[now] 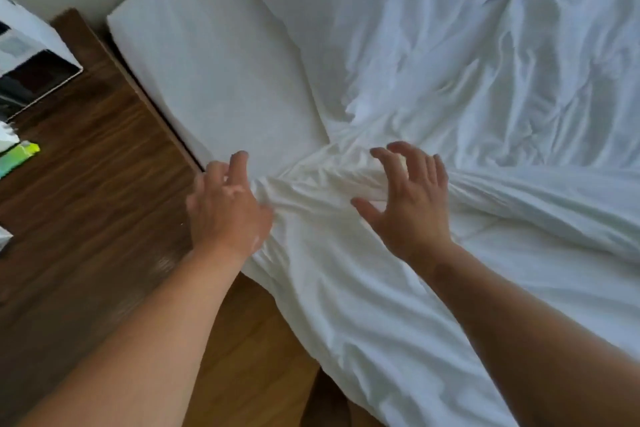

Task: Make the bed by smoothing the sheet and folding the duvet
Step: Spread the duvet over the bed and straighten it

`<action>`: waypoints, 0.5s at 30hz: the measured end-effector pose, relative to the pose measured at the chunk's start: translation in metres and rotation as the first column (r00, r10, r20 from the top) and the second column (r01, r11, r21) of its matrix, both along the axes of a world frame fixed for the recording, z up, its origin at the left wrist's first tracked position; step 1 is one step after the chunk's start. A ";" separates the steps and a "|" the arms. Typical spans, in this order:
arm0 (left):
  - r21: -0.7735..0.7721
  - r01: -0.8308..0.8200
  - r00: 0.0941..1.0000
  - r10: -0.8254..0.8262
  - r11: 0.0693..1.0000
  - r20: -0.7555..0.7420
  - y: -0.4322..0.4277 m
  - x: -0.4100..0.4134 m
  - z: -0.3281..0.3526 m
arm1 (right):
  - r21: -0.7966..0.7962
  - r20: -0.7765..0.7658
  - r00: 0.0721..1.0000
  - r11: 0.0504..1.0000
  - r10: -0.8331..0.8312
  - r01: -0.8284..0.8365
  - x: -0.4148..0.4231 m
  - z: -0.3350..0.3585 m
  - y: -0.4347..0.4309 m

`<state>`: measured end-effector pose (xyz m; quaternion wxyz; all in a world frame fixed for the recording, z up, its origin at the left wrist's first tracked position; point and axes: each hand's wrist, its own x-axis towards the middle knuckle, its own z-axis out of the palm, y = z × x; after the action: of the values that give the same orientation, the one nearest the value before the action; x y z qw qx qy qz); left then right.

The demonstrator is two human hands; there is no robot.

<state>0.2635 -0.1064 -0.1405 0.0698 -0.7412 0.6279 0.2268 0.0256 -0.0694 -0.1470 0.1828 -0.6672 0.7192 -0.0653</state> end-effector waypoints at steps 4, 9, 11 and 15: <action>-0.068 0.480 0.863 -0.485 0.875 -0.144 -0.006 -0.083 0.006 | 0.036 0.051 0.969 0.970 -0.243 0.242 -0.058 0.013 0.135; -0.358 0.835 0.339 -0.903 0.418 -0.263 0.053 -0.208 -0.006 | 0.404 -0.151 0.772 0.674 -0.618 0.618 -0.110 -0.003 0.299; -0.287 0.928 0.136 -0.931 0.239 -0.338 0.094 -0.243 -0.018 | 0.429 -0.201 0.590 0.471 -0.782 0.771 -0.123 -0.007 0.343; -0.006 0.993 0.111 -0.956 0.117 -0.271 0.142 -0.266 -0.063 | 0.438 -0.206 0.219 0.110 -0.954 0.892 -0.152 -0.020 0.428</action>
<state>-0.0025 0.0357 -0.2035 0.2015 -0.1051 0.9400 0.2545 -0.1268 0.3583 -0.1674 0.3021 0.0003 0.9528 -0.0309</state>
